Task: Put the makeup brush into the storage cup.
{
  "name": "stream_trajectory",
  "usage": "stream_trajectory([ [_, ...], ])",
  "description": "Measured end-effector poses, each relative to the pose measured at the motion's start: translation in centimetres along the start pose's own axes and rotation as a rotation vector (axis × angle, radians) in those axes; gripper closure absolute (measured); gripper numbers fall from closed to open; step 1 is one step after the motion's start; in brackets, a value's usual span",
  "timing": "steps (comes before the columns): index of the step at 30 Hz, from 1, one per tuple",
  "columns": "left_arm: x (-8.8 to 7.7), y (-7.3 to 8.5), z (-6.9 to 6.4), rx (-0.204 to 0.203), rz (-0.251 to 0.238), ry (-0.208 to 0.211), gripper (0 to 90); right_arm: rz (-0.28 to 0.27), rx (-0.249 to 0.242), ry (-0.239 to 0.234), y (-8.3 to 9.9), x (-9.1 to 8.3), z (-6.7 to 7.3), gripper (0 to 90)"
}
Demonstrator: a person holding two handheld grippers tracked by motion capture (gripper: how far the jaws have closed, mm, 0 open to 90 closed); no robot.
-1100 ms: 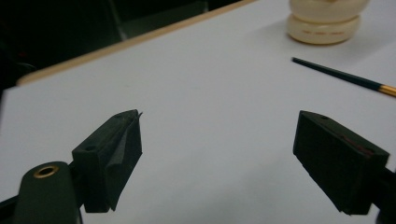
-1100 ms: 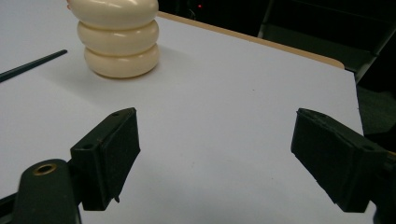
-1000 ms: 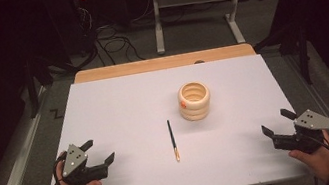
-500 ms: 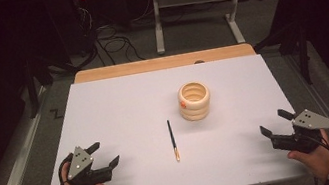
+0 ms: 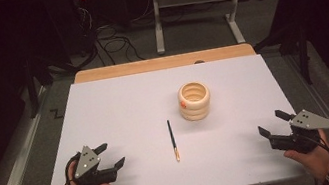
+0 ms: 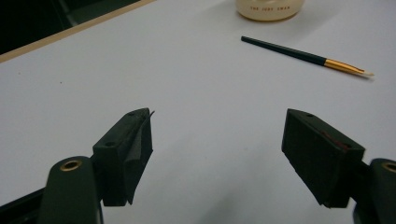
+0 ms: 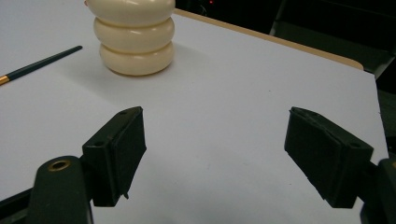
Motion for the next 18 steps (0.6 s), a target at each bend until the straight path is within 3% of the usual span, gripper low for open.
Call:
stream_trajectory([
  [7,0.3,-0.2,-0.1,0.012,0.009,0.019,27.9,0.004,-0.009,-0.006,0.1,0.1,0.0,21.4],
  [12,0.8,-0.2,-0.3,0.037,0.033,0.049,30.6,0.010,-0.004,-0.009,0.2,0.2,0.0,21.4],
  [13,1.2,-0.3,-0.4,0.058,0.050,0.054,31.1,0.012,-0.008,-0.009,0.3,0.2,0.0,21.4],
  [18,1.5,-1.0,-0.6,0.067,0.045,0.062,30.9,0.020,-0.003,-0.009,0.4,0.3,0.0,21.5],
])
Point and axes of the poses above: each handheld gripper's, and its own axes: x roughly forward along the jaws, y roughly out of its underside, z roughly to its left, the point moved 9 cm from there along x, roughly forward along the jaws, and after that the axes turned 5 degrees about x, right-handed, at the moved point
